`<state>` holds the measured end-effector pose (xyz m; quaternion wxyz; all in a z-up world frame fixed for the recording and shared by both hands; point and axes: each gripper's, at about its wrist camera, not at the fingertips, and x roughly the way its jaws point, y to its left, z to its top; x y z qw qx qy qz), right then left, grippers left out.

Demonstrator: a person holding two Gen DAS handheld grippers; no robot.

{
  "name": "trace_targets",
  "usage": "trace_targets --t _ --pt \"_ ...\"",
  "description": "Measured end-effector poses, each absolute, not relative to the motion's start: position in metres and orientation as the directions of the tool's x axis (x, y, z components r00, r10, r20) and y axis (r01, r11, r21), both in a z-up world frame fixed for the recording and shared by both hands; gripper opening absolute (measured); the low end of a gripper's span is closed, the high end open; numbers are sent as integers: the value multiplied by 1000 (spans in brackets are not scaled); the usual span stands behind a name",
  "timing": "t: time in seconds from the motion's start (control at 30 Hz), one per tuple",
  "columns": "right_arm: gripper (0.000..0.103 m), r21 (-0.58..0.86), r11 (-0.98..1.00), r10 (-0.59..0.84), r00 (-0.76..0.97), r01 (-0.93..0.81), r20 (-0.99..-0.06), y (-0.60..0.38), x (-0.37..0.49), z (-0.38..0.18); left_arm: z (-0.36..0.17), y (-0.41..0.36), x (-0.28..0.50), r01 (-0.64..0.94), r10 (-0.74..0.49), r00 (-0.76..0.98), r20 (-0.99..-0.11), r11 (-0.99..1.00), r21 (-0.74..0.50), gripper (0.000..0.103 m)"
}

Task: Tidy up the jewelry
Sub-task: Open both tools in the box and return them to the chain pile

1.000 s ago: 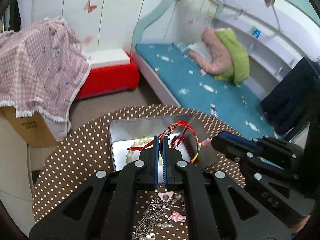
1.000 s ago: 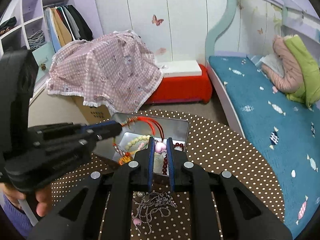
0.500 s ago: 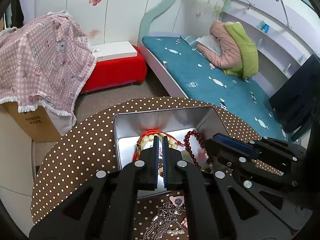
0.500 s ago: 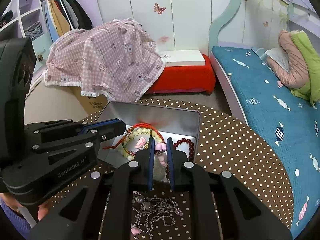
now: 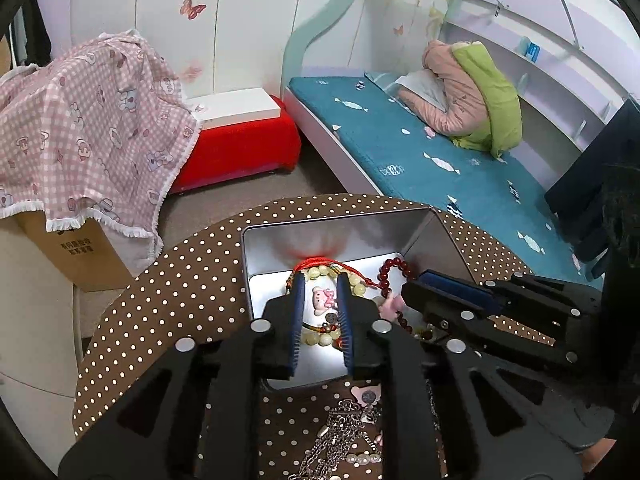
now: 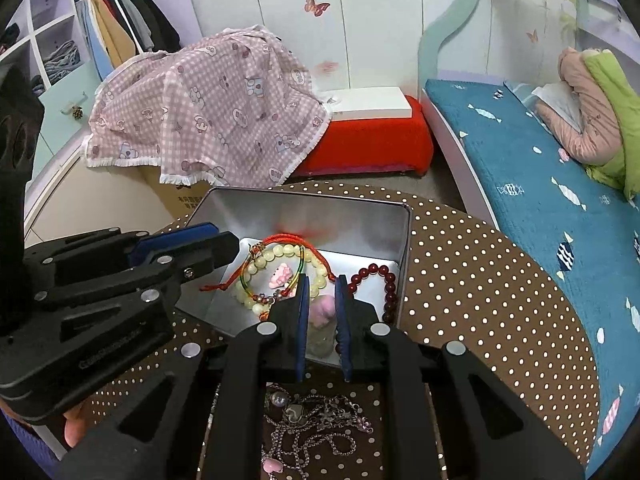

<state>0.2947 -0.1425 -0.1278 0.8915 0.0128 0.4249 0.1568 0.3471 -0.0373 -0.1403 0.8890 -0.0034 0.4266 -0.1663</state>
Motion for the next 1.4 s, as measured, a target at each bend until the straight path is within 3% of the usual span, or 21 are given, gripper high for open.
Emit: trace_targets --t 0.1,0.33,0.53,0.6,1.07,1.4 --pt "16 163 950 294 594 -265 -749 -142 293 -126 -140 -38 347 291 -298 580 -758 945 -149 20" --pt "37 154 949 299 639 -274 -709 -151 267 -106 -112 -23 315 286 -293 650 -701 949 -132 56" --pt "48 111 952 284 685 -285 -671 -158 227 -93 -94 -7 264 296 -279 721 -634 952 -83 78" --pt "50 101 953 277 689 -285 -670 -161 215 -95 -95 -3 251 301 -274 732 -624 951 -65 81" --pt "55 119 958 265 641 -262 -720 -168 173 -140 -175 -4 213 318 -252 622 -741 946 -55 79" --pt "58 145 957 275 621 -253 -734 -176 166 -154 -197 -4 217 302 -269 579 -770 948 -104 57"
